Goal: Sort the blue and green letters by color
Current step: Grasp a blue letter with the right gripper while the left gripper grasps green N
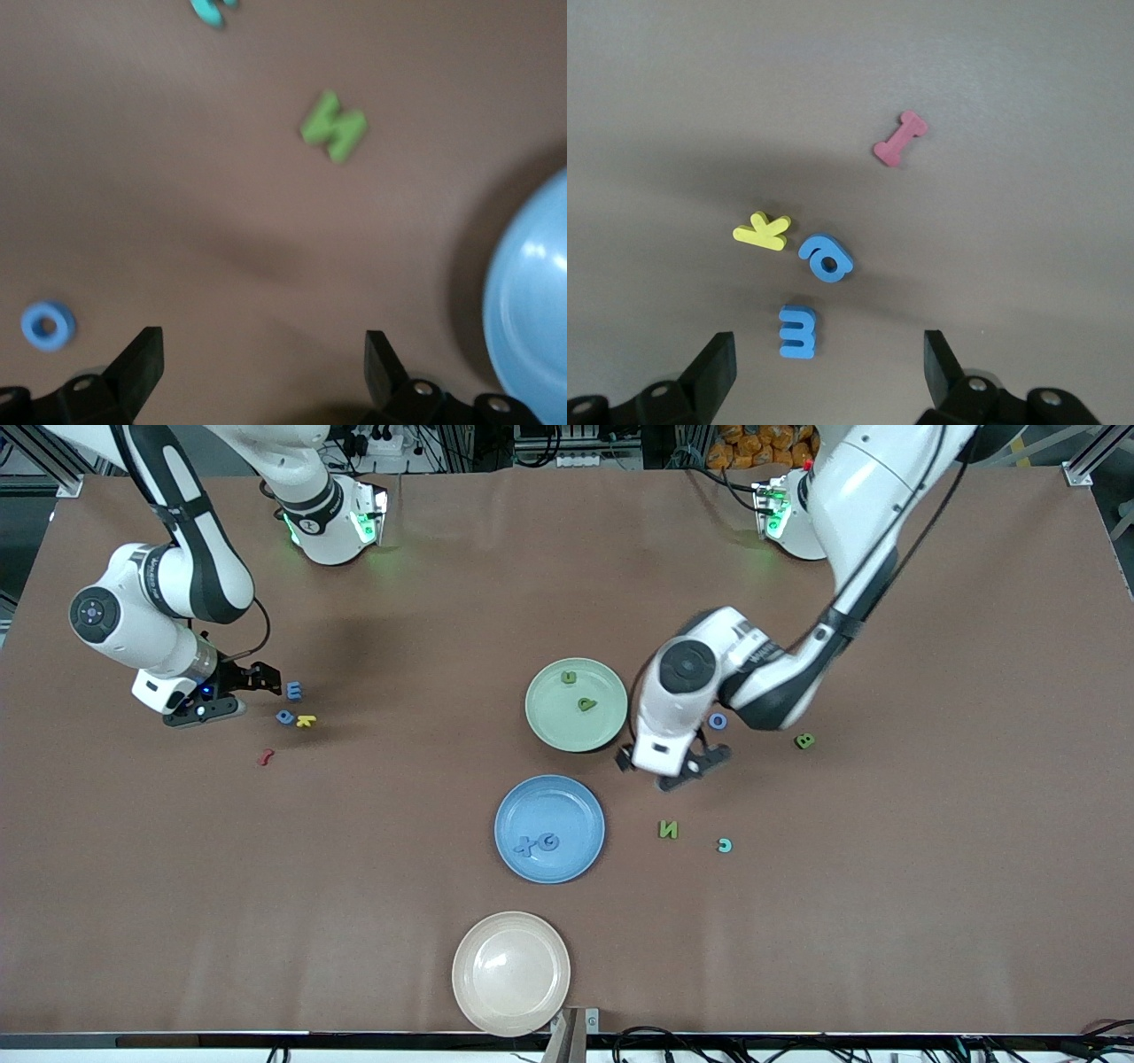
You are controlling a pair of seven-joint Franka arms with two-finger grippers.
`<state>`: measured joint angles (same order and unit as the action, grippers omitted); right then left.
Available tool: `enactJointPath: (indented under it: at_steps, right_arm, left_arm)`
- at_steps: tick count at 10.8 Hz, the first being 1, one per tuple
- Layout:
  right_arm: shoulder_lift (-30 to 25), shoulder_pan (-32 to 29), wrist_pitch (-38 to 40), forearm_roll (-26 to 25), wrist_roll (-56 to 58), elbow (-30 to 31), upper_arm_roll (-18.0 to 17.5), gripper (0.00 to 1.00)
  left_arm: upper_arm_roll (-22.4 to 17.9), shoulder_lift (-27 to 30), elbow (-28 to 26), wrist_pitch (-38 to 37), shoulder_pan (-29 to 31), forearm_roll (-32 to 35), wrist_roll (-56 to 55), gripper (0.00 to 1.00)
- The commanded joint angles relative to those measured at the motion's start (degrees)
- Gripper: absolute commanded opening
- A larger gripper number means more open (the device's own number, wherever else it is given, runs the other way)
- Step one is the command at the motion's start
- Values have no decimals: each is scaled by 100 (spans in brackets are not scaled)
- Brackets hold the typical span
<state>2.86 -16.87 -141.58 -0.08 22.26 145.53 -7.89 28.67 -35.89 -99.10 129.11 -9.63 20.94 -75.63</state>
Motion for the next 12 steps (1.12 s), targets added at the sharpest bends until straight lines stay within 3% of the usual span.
enactJointPath:
  at_steps: [1,5,8,12]
  right_arm:
    - [118,-45,-361,105,700,133,-46,80]
    - [416,17,-878,61,1806,142,-73,65]
    - [619,26,-1170,26,2404,169,-73,60]
    - [724,43,-1327,17,2415,238,-213,51]
  left_arm:
    - [-440,-330,357,-79,13,383,232,100]
    - [-476,-462,733,-79,84,358,1084,100]
    - [-467,-717,1006,-53,119,201,2039,100]
    - [-467,-937,1060,289,32,33,3080,100]
